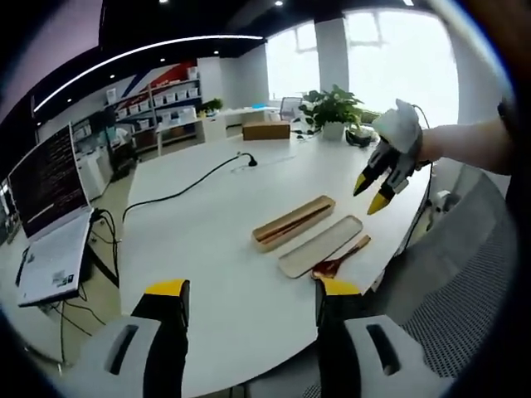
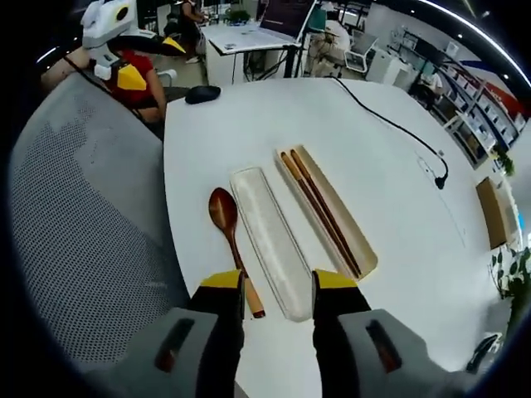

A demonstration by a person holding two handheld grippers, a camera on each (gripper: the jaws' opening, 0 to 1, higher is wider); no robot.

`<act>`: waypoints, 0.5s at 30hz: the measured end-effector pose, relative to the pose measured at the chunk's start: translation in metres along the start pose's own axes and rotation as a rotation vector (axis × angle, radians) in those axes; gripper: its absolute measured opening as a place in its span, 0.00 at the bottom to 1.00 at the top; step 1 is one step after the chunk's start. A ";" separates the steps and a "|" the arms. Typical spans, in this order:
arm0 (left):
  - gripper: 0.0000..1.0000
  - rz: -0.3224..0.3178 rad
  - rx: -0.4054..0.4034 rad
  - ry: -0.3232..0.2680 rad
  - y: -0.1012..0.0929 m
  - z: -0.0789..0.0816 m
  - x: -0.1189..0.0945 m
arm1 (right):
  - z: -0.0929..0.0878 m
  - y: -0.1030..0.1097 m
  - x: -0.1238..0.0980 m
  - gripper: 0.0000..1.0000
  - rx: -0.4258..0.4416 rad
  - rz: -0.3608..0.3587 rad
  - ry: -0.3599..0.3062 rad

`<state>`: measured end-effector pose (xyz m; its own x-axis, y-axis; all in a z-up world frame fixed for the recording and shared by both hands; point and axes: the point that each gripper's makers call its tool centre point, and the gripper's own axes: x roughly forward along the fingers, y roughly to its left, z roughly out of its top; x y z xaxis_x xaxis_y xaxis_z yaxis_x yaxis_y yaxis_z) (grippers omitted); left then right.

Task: Arrange the utensils inside the cutlery case until each visible utensil rests in its matching compartment.

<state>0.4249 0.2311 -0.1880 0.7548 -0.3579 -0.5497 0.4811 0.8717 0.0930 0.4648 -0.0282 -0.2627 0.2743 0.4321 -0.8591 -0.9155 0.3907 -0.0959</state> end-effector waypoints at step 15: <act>0.64 -0.023 0.017 -0.004 -0.005 0.001 0.001 | -0.011 0.023 -0.002 0.31 0.037 0.045 -0.013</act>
<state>0.4237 0.2260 -0.1885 0.7450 -0.3796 -0.5485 0.5062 0.8572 0.0943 0.4398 -0.0290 -0.2685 0.2371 0.4605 -0.8554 -0.9156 0.4003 -0.0382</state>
